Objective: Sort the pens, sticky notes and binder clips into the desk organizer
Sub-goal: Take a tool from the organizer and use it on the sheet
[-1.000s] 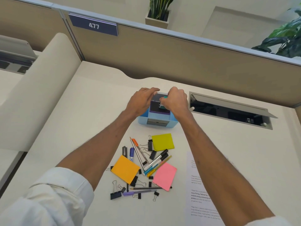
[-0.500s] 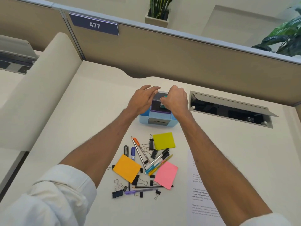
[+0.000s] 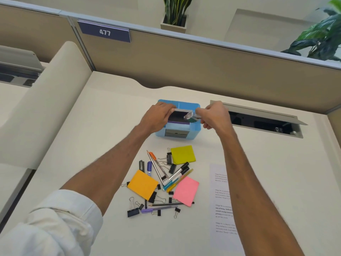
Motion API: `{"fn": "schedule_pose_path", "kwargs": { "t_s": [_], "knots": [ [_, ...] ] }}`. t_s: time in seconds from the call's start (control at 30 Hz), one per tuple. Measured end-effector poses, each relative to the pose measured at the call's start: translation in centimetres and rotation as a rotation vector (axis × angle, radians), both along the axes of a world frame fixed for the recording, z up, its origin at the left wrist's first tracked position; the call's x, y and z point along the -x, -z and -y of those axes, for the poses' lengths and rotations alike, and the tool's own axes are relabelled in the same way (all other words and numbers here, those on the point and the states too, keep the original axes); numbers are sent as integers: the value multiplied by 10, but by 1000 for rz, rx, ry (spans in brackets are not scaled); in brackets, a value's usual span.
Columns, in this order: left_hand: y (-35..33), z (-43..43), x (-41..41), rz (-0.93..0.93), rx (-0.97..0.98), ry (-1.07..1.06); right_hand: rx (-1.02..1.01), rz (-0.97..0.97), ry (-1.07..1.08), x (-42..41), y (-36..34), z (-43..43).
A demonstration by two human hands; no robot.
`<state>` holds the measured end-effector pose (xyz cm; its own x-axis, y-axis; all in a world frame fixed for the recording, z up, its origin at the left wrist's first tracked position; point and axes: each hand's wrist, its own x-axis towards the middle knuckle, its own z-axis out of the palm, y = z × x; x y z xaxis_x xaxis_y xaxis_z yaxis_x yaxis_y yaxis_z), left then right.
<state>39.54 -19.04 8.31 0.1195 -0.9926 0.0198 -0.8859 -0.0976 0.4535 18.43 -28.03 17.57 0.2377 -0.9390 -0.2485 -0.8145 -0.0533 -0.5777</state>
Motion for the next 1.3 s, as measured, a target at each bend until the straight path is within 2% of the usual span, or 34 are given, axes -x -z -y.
{"fn": "schedule_pose_path", "kwargs": {
  "t_s": [0.27,0.53,0.83,1.07,1.3],
  "knots": [
    [12,-23,20,90,11,3,-207,437,189,32,4,-14],
    [14,-29,35,98,28,-68,-122,409,275,47,26,-40],
    [19,-55,75,105,56,-116,-56,465,351,95,35,-62],
    [20,-86,166,91,91,-103,-27,390,353,180,45,-94],
    [39,-126,291,29,-82,102,10,292,345,291,56,-141]
  ]
}}
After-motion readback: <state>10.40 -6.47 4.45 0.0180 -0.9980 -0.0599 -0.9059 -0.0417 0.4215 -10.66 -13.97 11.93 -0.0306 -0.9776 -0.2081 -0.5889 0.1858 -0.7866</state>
